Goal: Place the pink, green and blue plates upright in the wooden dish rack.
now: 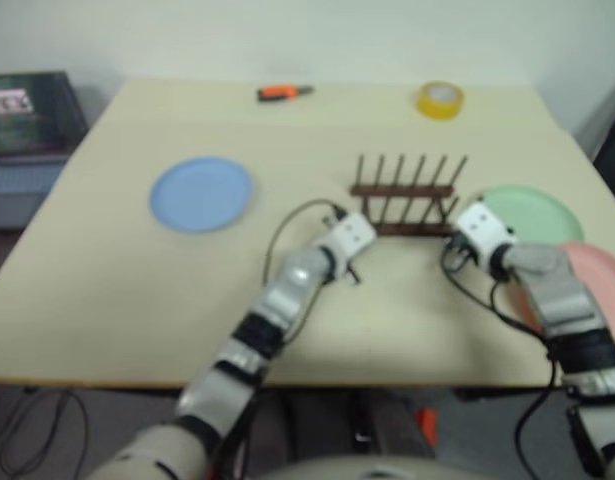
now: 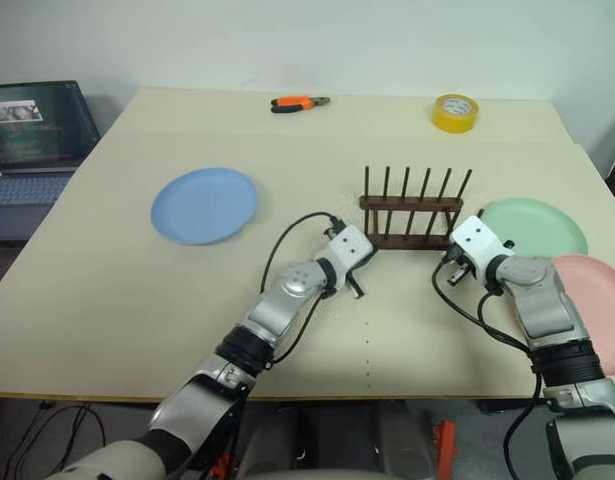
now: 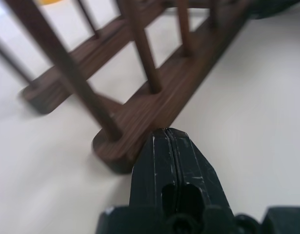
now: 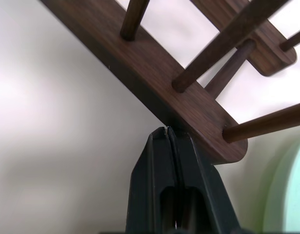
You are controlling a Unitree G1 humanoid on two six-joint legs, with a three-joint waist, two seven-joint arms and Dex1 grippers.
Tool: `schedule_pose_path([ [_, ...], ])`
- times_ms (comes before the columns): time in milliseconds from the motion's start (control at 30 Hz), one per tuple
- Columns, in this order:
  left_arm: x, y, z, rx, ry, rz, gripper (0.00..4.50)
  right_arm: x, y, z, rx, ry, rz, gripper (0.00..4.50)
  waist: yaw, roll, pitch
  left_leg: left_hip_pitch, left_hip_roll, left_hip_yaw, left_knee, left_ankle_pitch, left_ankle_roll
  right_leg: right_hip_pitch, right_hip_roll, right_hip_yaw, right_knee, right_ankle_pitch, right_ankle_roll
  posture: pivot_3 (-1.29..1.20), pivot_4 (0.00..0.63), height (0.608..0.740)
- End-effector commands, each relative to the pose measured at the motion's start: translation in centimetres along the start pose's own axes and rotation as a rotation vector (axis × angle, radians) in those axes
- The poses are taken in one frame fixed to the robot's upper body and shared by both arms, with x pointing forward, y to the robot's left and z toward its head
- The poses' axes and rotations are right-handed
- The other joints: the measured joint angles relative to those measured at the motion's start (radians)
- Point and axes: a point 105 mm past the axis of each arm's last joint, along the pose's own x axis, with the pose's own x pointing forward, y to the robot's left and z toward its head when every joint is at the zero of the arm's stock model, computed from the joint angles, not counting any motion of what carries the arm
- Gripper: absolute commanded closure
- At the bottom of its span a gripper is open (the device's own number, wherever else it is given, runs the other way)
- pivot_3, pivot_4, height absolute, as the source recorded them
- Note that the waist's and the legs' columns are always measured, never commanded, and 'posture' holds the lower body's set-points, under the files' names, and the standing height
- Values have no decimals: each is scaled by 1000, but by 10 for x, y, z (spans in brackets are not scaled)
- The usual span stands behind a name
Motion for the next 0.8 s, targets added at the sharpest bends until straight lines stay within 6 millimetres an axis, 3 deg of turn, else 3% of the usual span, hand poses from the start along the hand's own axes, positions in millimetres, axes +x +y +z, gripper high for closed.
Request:
schedule_pose_path([
  [33, 2, 6, 21, 22, -72, 28, 4476, 3, -11, 17, -41, -55, -49, 4480, 0, 0, 0, 0, 0, 0, 0, 0, 0, 0, 0, 0, 0, 0, 0, 0, 150, 740],
  [600, 9, 14, 27, 32, -73, 77, 4476, 20, -12, 43, -50, -141, -89, 4480, 0, 0, 0, 0, 0, 1, 0, 0, 0, 0, 0, 0, 0, 0, 0, 0, 150, 740],
  [800, 13, 16, 30, 33, -77, 77, 4476, 24, -18, 43, -91, -137, -123, 4480, 0, 0, 0, 0, 0, 1, 0, 0, 0, 0, 0, 0, 0, 0, 0, 0, 150, 740],
])
